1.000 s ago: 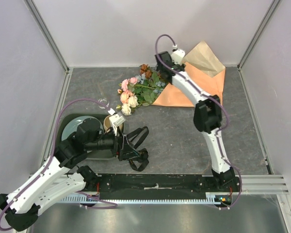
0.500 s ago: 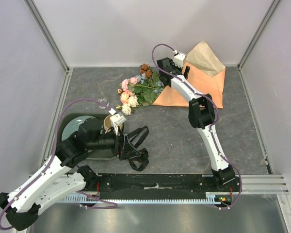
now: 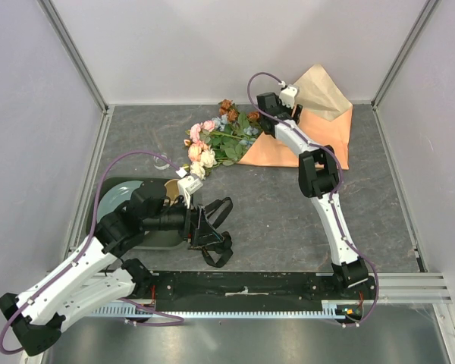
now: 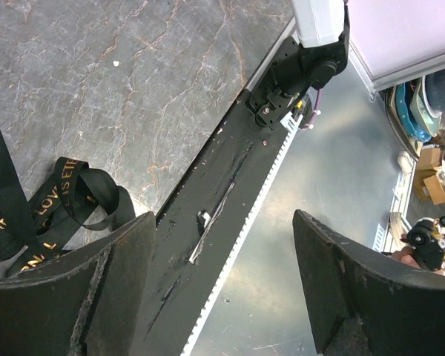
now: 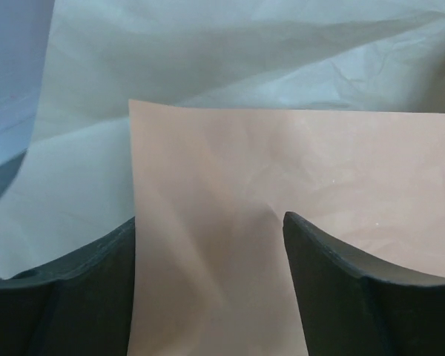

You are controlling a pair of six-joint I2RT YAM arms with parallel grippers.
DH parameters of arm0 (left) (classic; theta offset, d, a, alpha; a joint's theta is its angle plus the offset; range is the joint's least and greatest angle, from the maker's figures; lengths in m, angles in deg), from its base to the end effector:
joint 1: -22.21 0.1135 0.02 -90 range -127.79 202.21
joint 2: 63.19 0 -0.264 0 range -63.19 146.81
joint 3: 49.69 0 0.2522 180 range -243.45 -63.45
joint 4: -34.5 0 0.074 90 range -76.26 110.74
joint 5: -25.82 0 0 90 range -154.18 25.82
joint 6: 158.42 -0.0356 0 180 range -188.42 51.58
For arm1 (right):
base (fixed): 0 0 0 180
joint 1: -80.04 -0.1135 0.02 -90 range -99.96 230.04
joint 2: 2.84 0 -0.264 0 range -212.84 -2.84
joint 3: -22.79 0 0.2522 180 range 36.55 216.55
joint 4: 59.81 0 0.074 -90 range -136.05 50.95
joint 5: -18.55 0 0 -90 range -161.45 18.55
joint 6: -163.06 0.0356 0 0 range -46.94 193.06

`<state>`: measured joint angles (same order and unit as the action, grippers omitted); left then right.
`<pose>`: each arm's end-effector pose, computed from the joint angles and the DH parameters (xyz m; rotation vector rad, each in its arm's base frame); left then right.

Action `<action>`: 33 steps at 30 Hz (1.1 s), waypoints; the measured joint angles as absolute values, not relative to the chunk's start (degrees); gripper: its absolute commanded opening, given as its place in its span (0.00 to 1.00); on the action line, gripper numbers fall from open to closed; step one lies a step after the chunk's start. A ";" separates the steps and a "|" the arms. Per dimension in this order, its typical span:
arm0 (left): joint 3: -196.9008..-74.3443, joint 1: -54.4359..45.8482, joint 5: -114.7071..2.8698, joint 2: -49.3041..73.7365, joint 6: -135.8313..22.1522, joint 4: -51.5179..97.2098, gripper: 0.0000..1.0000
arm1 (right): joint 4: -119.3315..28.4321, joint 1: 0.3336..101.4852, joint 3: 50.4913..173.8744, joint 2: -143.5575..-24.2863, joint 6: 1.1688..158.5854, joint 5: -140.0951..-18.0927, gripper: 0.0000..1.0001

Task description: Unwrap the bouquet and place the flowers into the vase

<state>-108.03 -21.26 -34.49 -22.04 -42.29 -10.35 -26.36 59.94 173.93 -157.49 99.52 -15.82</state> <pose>0.1004 -0.1195 0.3130 0.6838 2.1325 -1.2446 0.5599 0.1736 0.1545 0.6020 1.8605 -0.5435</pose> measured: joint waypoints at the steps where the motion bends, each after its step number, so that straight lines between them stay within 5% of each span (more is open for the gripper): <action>1: -108.03 -21.26 -34.49 -21.93 -42.29 -10.35 0.81 | -26.89 59.83 172.82 -157.16 99.70 -15.84 0.67; 4: -108.03 -21.24 -34.47 -21.83 -42.29 -10.35 0.81 | -27.15 59.55 169.21 -155.85 100.24 -15.93 0.46; 13: -107.22 -21.26 -34.36 -23.42 -42.01 -9.52 0.81 | -26.97 59.13 160.36 -148.86 102.80 -16.14 0.09; 25: -106.15 -21.26 -34.16 -27.44 -41.35 -9.32 0.81 | -20.66 58.76 145.28 -131.15 113.84 -16.36 0.03; 33: -105.45 -21.26 -34.12 -28.97 -41.31 -9.17 0.81 | -10.84 56.09 128.95 -119.09 129.57 -20.38 0.10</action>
<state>-105.45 -21.26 -34.12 -28.97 -41.31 -9.17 -10.84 56.09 128.95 -119.09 129.57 -20.38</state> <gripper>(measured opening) 0.810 0.057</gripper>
